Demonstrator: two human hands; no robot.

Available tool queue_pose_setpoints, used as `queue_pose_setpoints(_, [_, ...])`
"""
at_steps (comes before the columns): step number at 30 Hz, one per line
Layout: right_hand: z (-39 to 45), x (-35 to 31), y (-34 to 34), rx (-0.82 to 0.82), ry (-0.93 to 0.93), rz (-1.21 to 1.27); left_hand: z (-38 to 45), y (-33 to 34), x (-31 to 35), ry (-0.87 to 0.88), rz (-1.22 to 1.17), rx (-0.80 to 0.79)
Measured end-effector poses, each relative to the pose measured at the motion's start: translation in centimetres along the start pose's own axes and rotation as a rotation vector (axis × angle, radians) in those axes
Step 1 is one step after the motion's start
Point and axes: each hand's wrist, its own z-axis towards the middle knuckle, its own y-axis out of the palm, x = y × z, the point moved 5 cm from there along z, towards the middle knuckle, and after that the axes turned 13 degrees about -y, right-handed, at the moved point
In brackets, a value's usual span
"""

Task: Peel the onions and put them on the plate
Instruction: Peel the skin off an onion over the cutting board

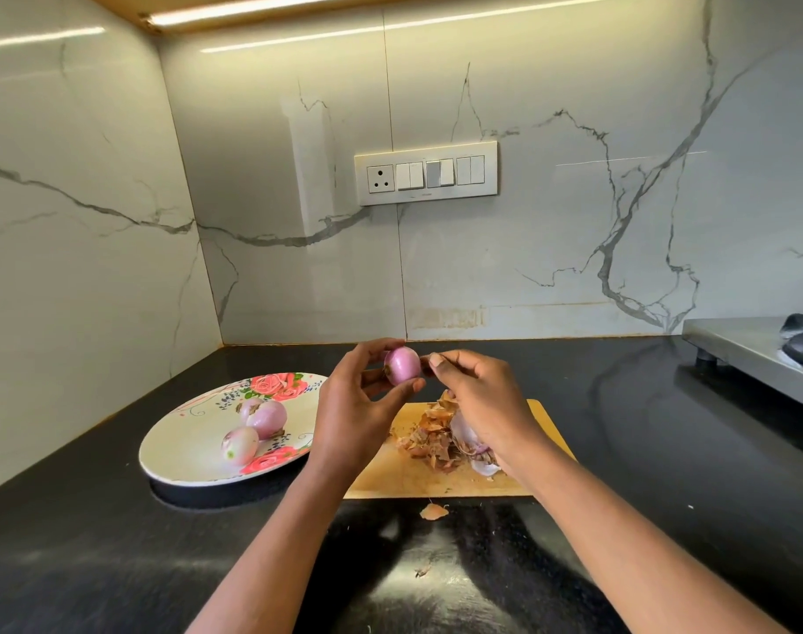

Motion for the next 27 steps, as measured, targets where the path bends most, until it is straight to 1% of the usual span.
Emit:
queue_pose_setpoints(4, [-0.53,-0.25,0.04,-0.034,0.041,0.031,0.08,-0.02,-0.16,-0.009,0.010,0.025])
queue_pose_setpoints(9, [-0.86,-0.54,0.27,-0.114,0.093,0.044,0.05,-0.14,0.04,0.033,0.102,0.081])
queue_pose_setpoints(13, [-0.61,-0.82,0.20,-0.101,0.078,0.040,0.08,-0.53,0.32,0.040,0.097,0.118])
queue_pose_setpoints(18, [-0.32,-0.77,-0.08,-0.084,0.061,0.088,0.00,-0.08,0.28,0.077,0.146,0.097])
queue_pose_setpoints(27, [0.08,-0.34,-0.07,-0.088,0.012,0.078,-0.25,0.21,0.68,0.090,0.102,0.042])
